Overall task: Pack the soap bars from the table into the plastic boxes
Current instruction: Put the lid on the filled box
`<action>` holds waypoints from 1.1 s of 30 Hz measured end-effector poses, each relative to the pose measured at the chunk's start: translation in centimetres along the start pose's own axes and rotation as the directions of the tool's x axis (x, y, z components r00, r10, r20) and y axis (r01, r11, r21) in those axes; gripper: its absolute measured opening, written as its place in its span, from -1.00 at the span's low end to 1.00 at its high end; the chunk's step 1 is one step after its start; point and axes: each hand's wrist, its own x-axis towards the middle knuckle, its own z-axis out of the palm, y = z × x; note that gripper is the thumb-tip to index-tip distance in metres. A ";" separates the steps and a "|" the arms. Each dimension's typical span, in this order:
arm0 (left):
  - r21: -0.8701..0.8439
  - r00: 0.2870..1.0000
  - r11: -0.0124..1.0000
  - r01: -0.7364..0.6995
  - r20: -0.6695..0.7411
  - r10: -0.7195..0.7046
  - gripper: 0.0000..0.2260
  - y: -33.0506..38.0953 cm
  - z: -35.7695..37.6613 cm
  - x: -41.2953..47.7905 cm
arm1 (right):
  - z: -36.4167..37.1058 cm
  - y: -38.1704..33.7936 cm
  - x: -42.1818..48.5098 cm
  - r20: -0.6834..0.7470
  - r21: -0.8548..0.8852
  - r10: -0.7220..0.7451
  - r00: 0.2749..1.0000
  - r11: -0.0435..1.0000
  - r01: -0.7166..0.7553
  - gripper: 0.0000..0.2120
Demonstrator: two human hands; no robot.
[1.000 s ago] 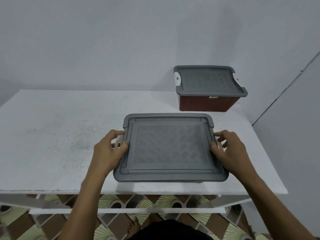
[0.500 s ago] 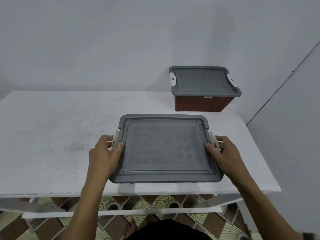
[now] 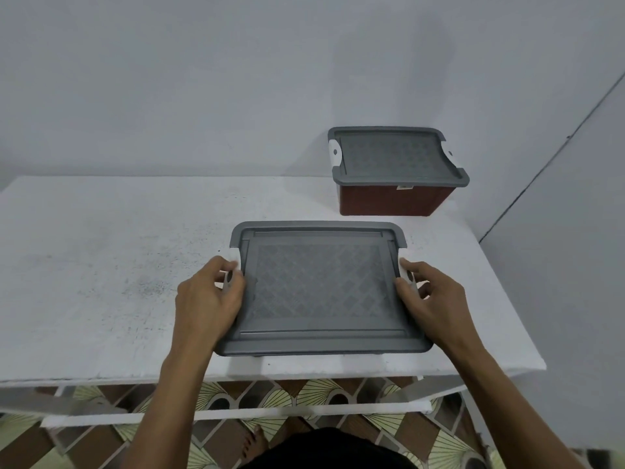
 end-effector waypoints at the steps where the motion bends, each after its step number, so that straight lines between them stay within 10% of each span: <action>1: -0.020 1.000 1.000 0.006 -0.006 -0.006 -0.87 0.0 0.0 0.1 | 0.0 0.0 0.1 0.000 0.003 0.004 1.000 1.000 -0.004 -0.63; 33: -0.093 0.983 0.988 -0.119 0.131 0.131 -0.78 12.7 13.5 5.2 | -9.4 8.2 13.0 -0.109 -0.242 0.046 0.993 0.968 -0.071 -0.68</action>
